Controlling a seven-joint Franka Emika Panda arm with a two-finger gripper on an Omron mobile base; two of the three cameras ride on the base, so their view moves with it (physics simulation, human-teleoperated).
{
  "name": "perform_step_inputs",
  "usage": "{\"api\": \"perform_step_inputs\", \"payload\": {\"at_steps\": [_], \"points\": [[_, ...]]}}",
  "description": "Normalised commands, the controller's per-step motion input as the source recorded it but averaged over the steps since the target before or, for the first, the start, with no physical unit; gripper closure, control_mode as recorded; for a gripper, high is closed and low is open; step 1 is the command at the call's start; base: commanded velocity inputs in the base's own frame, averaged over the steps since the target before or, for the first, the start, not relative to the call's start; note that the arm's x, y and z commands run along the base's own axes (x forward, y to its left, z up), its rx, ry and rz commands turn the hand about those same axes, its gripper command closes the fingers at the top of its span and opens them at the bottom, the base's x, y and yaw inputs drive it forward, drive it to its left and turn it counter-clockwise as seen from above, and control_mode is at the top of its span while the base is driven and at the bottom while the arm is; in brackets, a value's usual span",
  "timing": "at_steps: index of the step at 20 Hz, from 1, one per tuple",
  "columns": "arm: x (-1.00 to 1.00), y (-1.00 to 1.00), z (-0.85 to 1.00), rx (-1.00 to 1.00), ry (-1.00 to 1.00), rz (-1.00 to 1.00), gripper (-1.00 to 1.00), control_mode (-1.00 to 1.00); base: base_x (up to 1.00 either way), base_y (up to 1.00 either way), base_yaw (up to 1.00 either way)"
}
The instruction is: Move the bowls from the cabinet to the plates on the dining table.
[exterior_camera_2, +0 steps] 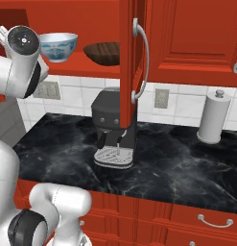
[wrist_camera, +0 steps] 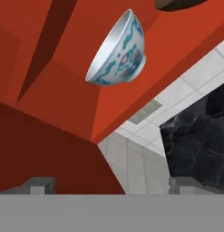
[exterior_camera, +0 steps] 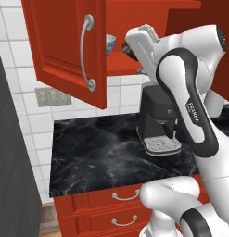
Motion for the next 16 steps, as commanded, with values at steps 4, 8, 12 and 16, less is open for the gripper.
{"api": "perform_step_inputs", "payload": {"at_steps": [4,8,12,16], "points": [[0.00,0.03,0.00,0.01,0.00,0.14,-1.00,-1.00,0.00,0.00,0.00],[-0.03,0.07,0.00,0.00,0.00,0.11,-1.00,-1.00,0.00,0.00,0.00],[-0.02,0.29,0.00,0.03,0.00,0.13,-1.00,-1.00,0.00,0.00,0.00],[0.00,0.25,0.00,0.04,0.00,0.15,-1.00,-1.00,0.00,0.00,0.00]]}}
